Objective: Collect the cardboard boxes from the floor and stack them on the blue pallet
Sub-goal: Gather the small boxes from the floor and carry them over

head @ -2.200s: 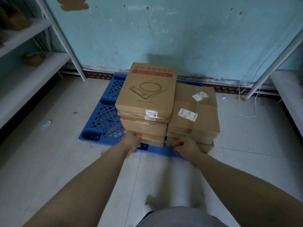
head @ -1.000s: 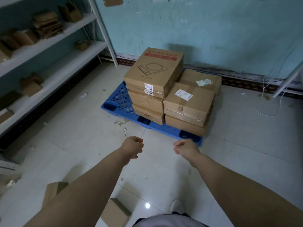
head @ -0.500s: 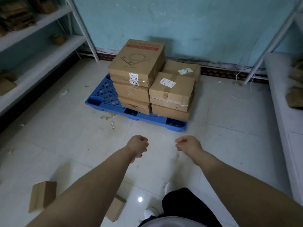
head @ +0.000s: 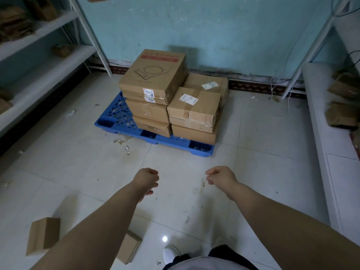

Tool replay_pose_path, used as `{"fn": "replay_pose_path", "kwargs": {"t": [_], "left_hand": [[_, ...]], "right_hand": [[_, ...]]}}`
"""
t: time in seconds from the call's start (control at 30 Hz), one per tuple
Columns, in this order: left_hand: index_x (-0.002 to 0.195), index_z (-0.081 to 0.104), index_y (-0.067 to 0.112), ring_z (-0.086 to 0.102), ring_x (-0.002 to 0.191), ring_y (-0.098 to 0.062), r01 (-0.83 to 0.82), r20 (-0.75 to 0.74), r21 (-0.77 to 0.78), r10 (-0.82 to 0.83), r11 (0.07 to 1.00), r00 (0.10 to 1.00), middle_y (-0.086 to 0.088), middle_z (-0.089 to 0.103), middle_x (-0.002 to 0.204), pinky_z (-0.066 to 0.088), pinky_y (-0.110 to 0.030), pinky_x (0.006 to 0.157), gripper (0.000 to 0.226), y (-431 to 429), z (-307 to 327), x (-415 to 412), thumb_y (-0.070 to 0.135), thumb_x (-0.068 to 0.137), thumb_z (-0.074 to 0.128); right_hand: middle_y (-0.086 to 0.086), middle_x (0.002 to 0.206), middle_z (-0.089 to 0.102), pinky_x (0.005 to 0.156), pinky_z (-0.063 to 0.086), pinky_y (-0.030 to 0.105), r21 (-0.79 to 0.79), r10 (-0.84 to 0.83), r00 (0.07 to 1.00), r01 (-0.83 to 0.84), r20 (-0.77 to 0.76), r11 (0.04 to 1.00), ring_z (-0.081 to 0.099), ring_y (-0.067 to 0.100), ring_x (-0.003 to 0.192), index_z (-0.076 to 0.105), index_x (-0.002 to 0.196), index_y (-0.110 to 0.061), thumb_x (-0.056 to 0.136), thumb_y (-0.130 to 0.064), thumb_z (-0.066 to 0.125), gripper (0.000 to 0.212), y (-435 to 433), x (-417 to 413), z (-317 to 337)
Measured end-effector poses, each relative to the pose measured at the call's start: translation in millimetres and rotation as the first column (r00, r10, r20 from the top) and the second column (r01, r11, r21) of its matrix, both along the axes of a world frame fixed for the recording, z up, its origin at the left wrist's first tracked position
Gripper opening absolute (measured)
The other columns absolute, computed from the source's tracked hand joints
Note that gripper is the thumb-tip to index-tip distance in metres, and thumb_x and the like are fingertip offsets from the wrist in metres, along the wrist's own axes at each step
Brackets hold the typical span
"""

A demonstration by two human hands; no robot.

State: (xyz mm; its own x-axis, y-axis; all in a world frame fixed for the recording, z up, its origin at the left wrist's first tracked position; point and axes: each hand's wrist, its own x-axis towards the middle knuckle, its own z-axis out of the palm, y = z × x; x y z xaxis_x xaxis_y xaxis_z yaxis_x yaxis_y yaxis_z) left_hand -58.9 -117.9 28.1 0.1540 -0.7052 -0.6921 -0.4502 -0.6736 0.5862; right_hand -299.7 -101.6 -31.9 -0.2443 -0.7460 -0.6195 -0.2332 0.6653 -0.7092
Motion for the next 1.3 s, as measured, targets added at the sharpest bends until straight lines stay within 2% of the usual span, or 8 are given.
{"fn": "replay_pose_path", "kwargs": {"t": [0.2, 0.33, 0.43, 0.57, 0.9, 1.03, 1.17, 1.3], "left_hand": [[0.125, 0.058, 0.01, 0.062, 0.102, -0.02, 0.005, -0.02, 0.002, -0.005, 1.0, 1.0, -0.009, 0.063, 0.118, 0.05, -0.037, 0.085, 0.03, -1, 2, -52, 0.009, 0.096, 0.051], [0.129, 0.055, 0.01, 0.062, 0.106, -0.02, 0.036, -0.006, -0.019, -0.036, 0.999, 0.999, -0.009, 0.062, 0.121, 0.049, -0.035, 0.084, 0.032, -6, 5, -83, 0.01, 0.097, 0.05], [0.129, 0.055, 0.009, 0.062, 0.106, -0.02, 0.016, 0.005, -0.021, -0.016, 1.0, 1.0, -0.009, 0.061, 0.122, 0.05, -0.035, 0.084, 0.032, -1, 8, -87, 0.011, 0.097, 0.05], [0.128, 0.055, 0.01, 0.062, 0.1, -0.02, -0.103, 0.031, 0.01, 0.102, 0.995, 0.994, -0.01, 0.062, 0.123, 0.048, -0.033, 0.078, 0.031, 21, 5, -61, 0.011, 0.097, 0.05], [0.124, 0.056, 0.011, 0.062, 0.099, -0.021, -0.465, 0.133, 0.031, 0.457, 0.885, 0.879, -0.011, 0.062, 0.118, 0.049, -0.034, 0.077, 0.028, 178, -7, 94, 0.011, 0.096, 0.05], [0.127, 0.055, 0.01, 0.062, 0.098, -0.023, -0.613, 0.129, 0.037, 0.605, 0.789, 0.786, -0.013, 0.062, 0.117, 0.045, -0.03, 0.071, 0.032, 271, -16, 169, 0.012, 0.095, 0.052], [0.125, 0.054, 0.01, 0.059, 0.091, -0.02, -0.681, 0.104, 0.063, 0.674, 0.73, 0.732, -0.012, 0.06, 0.117, 0.042, -0.026, 0.064, 0.03, 363, -29, 238, 0.011, 0.095, 0.052], [0.124, 0.055, 0.01, 0.056, 0.087, -0.021, -0.737, 0.091, 0.12, 0.732, 0.665, 0.675, -0.011, 0.059, 0.111, 0.039, -0.024, 0.06, 0.031, 445, -37, 299, 0.011, 0.093, 0.053]], "right_hand": [[0.003, 0.088, 0.07, 0.074, 0.052, 0.023, -0.04, 0.003, 0.999, -0.001, 0.042, 0.999, 0.067, 0.018, 0.076, 0.067, 0.076, -0.02, 0.085, -0.001, 0.06, 0.022, -16, -45, 14], [0.0, 0.085, 0.068, 0.066, 0.047, 0.019, -0.058, -0.002, 0.999, 0.004, 0.04, 0.998, 0.066, 0.016, 0.073, 0.066, 0.074, -0.022, 0.084, -0.002, 0.061, 0.024, -28, -68, 20], [0.001, 0.085, 0.069, 0.071, 0.048, 0.021, -0.033, 0.051, 0.999, -0.05, 0.018, 0.998, 0.067, 0.016, 0.076, 0.066, 0.074, -0.023, 0.085, -0.002, 0.06, 0.025, -29, -69, 19], [0.002, 0.084, 0.07, 0.064, 0.048, 0.02, -0.008, 0.175, 0.984, -0.175, 0.023, 0.985, 0.068, 0.018, 0.083, 0.068, 0.085, -0.021, 0.085, -0.004, 0.059, 0.019, -25, -46, 16], [0.007, 0.086, 0.073, 0.09, 0.054, 0.033, 0.014, 0.537, 0.843, -0.538, 0.035, 0.843, 0.071, 0.024, 0.088, 0.072, 0.085, -0.018, 0.082, -0.002, 0.061, 0.02, 40, 118, -7], [0.006, 0.093, 0.074, 0.089, 0.055, 0.035, 0.006, 0.66, 0.751, -0.66, 0.022, 0.751, 0.07, 0.024, 0.09, 0.069, 0.075, -0.024, 0.082, -0.005, 0.064, 0.021, 93, 213, -17], [0.01, 0.098, 0.072, 0.09, 0.054, 0.04, 0.01, 0.744, 0.667, -0.744, -0.035, 0.668, 0.067, 0.029, 0.096, 0.07, 0.083, -0.02, 0.086, -0.011, 0.059, 0.014, 160, 294, -32], [0.008, 0.084, 0.071, 0.07, 0.047, 0.028, 0.064, 0.8, 0.598, -0.797, -0.057, 0.6, 0.066, 0.026, 0.084, 0.068, 0.076, -0.018, 0.087, -0.013, 0.058, 0.015, 234, 373, -40]]}}
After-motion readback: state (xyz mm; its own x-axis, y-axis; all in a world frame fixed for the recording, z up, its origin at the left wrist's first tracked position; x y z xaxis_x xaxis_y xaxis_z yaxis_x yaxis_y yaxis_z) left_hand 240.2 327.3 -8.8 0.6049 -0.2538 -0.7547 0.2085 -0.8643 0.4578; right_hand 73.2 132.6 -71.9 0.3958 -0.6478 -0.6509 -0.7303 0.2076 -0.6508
